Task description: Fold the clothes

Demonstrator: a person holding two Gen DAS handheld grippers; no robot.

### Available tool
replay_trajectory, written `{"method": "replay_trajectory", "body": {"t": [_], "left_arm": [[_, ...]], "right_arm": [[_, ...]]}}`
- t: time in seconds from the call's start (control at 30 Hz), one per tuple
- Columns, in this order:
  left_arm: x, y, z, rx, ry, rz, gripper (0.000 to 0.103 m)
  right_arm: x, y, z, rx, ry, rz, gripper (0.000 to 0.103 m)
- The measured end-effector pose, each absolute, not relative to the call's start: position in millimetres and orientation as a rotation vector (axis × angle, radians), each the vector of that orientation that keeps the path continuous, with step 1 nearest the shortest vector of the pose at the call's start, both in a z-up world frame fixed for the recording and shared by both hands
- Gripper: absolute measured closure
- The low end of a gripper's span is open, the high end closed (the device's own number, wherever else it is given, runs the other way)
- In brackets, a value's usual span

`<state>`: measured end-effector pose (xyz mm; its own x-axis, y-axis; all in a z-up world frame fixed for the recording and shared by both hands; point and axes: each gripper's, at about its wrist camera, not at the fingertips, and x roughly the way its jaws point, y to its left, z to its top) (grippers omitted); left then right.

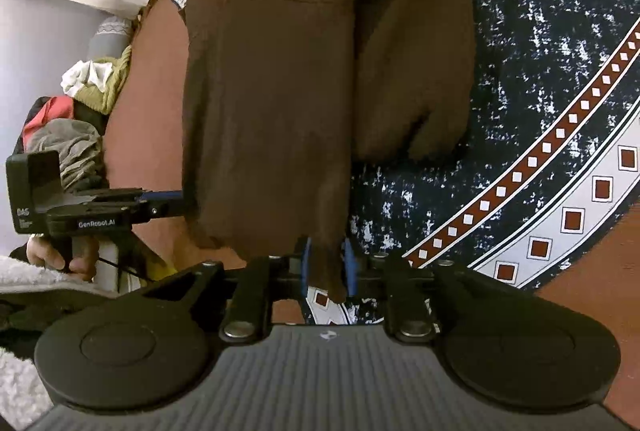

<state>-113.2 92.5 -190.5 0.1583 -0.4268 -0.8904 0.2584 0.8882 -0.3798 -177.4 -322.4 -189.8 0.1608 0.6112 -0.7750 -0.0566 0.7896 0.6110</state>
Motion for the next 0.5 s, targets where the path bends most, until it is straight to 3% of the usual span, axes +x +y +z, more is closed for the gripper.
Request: {"method": "replay_trajectory", "body": {"t": [0.2, 0.27, 0.3, 0.33, 0.5], "left_arm": [[-111, 86, -200, -0.158, 1.362, -0.520, 0.053], [-109, 84, -201, -0.153, 1.368, -0.522, 0.102], [-108, 86, -201, -0.173, 1.380, -0.533, 0.103], [-106, 88, -199, -0.197, 1.388, -0.544, 0.103], [-97, 99, -176, -0.324, 1.386, -0.589, 0.103]], "right_arm": [[-177, -315, -196, 0.511, 1.369, 0.528, 0.082], [-177, -314, -201, 0.526, 1.387, 0.533, 0.087], [-177, -314, -202, 0.538, 1.393, 0.537, 0.097], [-176, -315, -203, 0.551, 1.399, 0.542, 0.100], [-168, -327, -187, 0.654, 1.379, 0.636, 0.100]]}}
